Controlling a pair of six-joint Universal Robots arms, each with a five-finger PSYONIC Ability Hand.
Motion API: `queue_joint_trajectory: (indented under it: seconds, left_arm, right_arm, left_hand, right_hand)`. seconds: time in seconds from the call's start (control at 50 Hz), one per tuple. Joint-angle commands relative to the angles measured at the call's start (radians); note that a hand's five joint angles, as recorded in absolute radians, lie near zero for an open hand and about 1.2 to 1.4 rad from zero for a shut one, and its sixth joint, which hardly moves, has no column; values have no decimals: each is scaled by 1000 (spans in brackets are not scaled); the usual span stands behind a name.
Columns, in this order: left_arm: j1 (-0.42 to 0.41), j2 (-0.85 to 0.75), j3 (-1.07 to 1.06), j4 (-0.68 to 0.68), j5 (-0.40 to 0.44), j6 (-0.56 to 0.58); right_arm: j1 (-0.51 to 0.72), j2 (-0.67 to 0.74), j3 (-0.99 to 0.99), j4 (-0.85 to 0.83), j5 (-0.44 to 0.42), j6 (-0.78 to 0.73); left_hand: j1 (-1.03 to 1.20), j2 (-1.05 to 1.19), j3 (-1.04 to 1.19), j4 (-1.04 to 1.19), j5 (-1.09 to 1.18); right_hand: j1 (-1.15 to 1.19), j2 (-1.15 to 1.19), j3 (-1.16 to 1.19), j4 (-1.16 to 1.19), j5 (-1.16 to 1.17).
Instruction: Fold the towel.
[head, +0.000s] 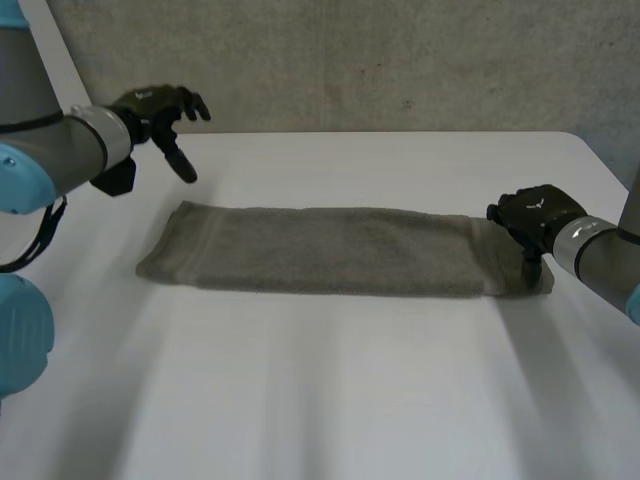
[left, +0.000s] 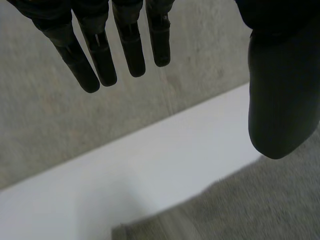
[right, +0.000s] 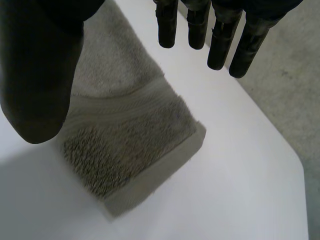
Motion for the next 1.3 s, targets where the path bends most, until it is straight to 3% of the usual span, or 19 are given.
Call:
queue_joint_trajectory:
  seconds: [0.02, 0.2, 0.4, 0.56, 0.66, 0.74, 1.06, 1.18, 1.22, 1.24, 1.28, 1.3]
  left_arm:
    - [-11, 79, 18, 27, -9, -3]
    - [-41, 178, 21, 44, -21, -6]
    - [-71, 235, 27, 59, -81, -6]
    - [-84, 248, 27, 59, -96, -6]
    - [-87, 248, 27, 59, -111, -6]
    - [-87, 246, 27, 61, -127, -6]
    - [-116, 235, -39, 64, -181, -6]
    - [-117, 261, -220, 170, -185, -6]
    - [-105, 360, -416, 301, -182, -5]
    - [-105, 361, -418, 302, -182, -5]
    - [-94, 494, -689, 520, -173, 6]
    - [-94, 495, -691, 521, -173, 6]
  right_arm:
    - [-9, 14, 30, -35, -1, 0]
    - [-18, 78, 25, -81, 4, -3]
    - [-23, 138, 12, -92, 4, -6]
    - [-46, 148, 9, -100, 4, -13]
    - [-60, 141, 15, -103, 5, -13]
    - [-68, 132, 22, -106, 4, -13]
    - [-68, 117, 48, -110, 0, -13]
    - [-68, 117, 53, -110, -4, -13]
    - [-68, 118, 56, -110, -6, -15]
    - [-68, 118, 56, -110, -6, -15]
    - [-68, 118, 59, -110, -7, -15]
    - [-68, 118, 59, -110, -7, -15]
  left_hand:
    - [-40, -32, -39, -36, -221]
    - [-40, -32, -39, -36, -221]
    - [-5, 3, -3, 0, -186]
    - [13, 21, 14, 17, -168]
    - [19, 27, 20, 23, -162]
    - [57, 65, 58, 61, -125]
    - [145, 153, 146, 149, -36]
    - [166, 174, 167, 170, -16]
    - [166, 174, 167, 170, -16]
    - [166, 174, 167, 170, -16]
    - [160, 168, 161, 164, -22]
    - [160, 168, 161, 164, -22]
  right_hand:
    - [-53, -71, -68, -80, -61]
    - [-53, -71, -68, -80, -61]
    - [145, 127, 130, 118, 137]
    - [548, 530, 532, 520, 539]
    - [1010, 992, 995, 983, 1002]
    - [1166, 1148, 1151, 1139, 1158]
    - [1169, 1151, 1154, 1141, 1160]
    - [1169, 1151, 1154, 1141, 1160]
    - [1169, 1151, 1154, 1141, 1160]
    - [1169, 1151, 1154, 1141, 1160]
    - [1169, 1151, 1154, 1141, 1160]
    - [1169, 1151, 1154, 1141, 1160]
